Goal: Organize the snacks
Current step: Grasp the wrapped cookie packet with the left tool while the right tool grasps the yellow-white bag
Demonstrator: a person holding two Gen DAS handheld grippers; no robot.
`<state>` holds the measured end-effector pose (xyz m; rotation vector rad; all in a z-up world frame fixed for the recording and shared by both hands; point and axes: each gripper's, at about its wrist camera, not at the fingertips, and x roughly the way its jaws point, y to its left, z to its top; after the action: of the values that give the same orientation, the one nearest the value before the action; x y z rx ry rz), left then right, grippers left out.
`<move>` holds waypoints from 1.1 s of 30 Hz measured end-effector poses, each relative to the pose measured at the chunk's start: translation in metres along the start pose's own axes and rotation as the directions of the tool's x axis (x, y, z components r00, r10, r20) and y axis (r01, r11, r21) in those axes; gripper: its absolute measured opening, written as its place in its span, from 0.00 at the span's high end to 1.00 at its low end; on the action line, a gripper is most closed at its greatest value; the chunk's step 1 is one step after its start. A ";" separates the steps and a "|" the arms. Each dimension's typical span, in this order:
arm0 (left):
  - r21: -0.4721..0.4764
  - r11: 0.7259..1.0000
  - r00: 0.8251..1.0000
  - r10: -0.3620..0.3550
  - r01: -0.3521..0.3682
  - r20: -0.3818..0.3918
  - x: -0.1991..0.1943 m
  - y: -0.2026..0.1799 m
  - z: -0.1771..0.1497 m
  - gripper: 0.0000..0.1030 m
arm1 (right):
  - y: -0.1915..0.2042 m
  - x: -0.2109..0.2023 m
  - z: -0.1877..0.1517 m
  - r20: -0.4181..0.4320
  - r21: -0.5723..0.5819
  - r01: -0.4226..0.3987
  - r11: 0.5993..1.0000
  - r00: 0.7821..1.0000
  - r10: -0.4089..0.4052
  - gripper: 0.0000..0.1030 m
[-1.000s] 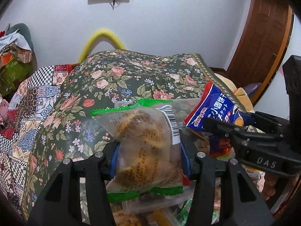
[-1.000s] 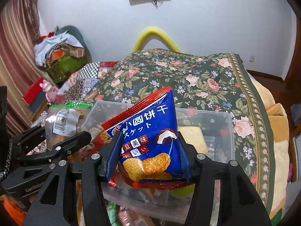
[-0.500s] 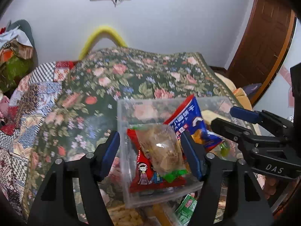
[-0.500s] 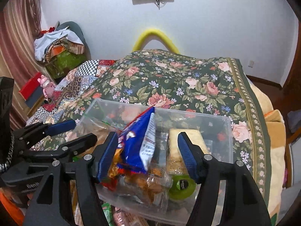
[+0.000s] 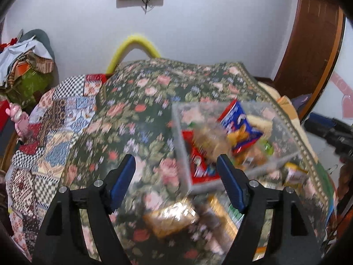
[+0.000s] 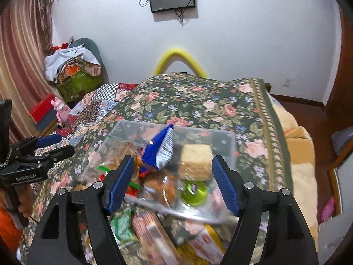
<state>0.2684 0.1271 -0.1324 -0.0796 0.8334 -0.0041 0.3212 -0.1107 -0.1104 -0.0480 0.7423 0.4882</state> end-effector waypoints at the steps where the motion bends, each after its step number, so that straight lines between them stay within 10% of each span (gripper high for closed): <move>1: -0.002 1.000 1.000 0.007 -0.007 -0.016 0.002 0.003 -0.007 0.26 | -0.003 -0.003 -0.003 -0.002 0.004 0.006 1.000 1.000 -0.006 0.32; 33: -0.123 0.989 0.973 0.053 -0.083 -0.225 0.088 0.018 -0.090 0.18 | -0.045 0.030 -0.113 -0.233 0.126 0.082 0.989 0.971 -0.051 0.33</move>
<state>0.2602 0.1353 -0.2589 -0.1768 1.0593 0.1086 0.2877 -0.1623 -0.2196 -0.0027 0.9955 0.3707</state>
